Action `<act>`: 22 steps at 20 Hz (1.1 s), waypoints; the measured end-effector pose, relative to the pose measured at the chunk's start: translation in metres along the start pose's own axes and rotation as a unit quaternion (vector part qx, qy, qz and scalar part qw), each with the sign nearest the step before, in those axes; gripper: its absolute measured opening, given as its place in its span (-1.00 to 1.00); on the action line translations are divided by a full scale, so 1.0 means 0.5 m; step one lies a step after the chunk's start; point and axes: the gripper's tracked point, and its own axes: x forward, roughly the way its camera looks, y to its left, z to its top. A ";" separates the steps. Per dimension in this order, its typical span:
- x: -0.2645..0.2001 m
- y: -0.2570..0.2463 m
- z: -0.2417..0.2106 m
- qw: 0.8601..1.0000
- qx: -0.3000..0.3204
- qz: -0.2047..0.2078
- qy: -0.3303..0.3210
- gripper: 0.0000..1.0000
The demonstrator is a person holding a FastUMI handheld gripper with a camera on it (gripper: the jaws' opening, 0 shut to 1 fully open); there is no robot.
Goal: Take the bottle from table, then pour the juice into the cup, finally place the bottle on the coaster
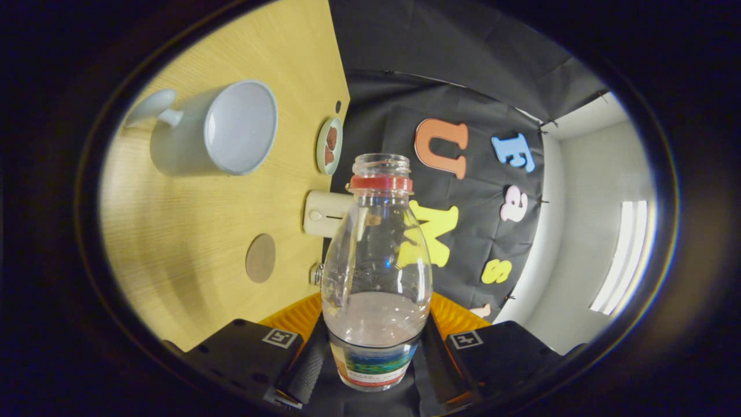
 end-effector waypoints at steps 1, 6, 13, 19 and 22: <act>0.000 0.003 0.001 1.000 -0.004 0.001 -0.002 0.61; -0.006 0.004 0.003 1.000 -0.019 0.005 -0.004 0.61; -0.020 -0.008 0.009 0.999 -0.031 -0.005 -0.009 0.60; -0.024 -0.005 0.004 0.999 -0.036 -0.007 -0.003 0.61; -0.026 -0.006 0.002 0.999 -0.035 -0.005 -0.001 0.61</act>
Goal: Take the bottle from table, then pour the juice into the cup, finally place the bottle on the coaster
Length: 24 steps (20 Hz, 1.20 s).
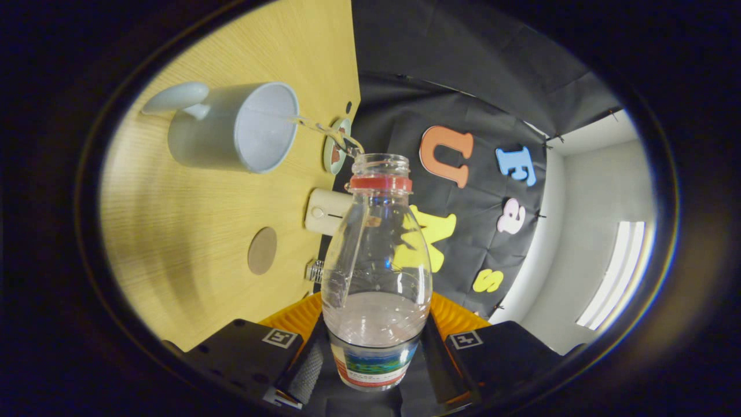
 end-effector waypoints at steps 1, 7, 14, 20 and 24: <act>0.000 -0.002 0.001 1.000 -0.001 -0.001 -0.001 0.61; -0.002 -0.011 -0.005 1.000 -0.012 -0.004 0.005 0.61; -0.007 -0.016 -0.008 1.000 -0.023 -0.001 0.007 0.60; -0.012 -0.027 -0.004 0.999 -0.033 -0.003 0.008 0.61; -0.013 -0.037 -0.002 0.999 -0.040 -0.006 0.009 0.60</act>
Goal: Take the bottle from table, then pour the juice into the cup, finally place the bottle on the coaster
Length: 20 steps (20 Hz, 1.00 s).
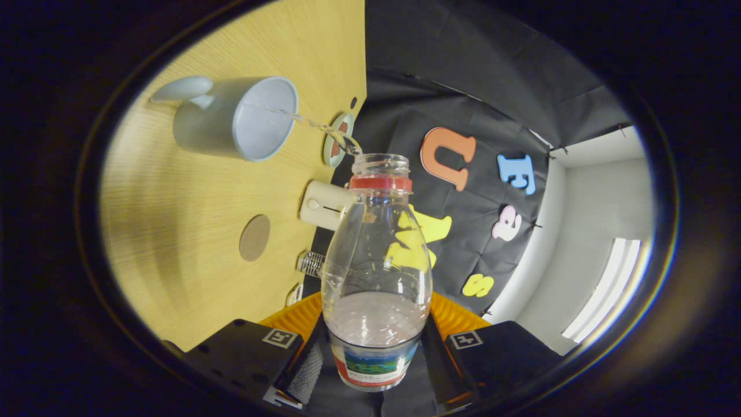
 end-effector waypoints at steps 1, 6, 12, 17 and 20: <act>0.001 0.000 -0.001 1.000 -0.002 0.000 0.001 0.60; -0.003 -0.007 -0.003 1.000 -0.015 0.001 0.002 0.60; -0.002 -0.014 -0.012 1.000 -0.026 0.006 0.009 0.60; 0.002 -0.028 -0.005 0.999 -0.037 0.001 0.007 0.60; 0.003 -0.035 0.001 0.999 -0.042 -0.004 0.004 0.60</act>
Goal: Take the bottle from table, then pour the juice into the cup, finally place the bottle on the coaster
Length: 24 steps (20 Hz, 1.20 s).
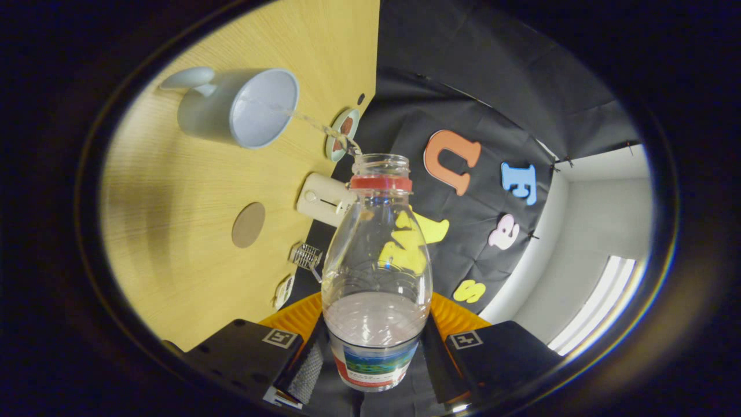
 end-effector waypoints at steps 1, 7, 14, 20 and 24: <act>0.001 -0.001 0.004 1.000 0.001 -0.002 -0.004 0.60; -0.001 -0.008 -0.001 1.000 -0.018 -0.003 -0.001 0.60; -0.010 -0.033 0.007 1.000 -0.026 -0.017 -0.005 0.60; -0.012 -0.035 0.009 0.999 -0.051 -0.018 0.000 0.60; -0.013 -0.040 0.014 0.998 -0.060 -0.017 -0.002 0.60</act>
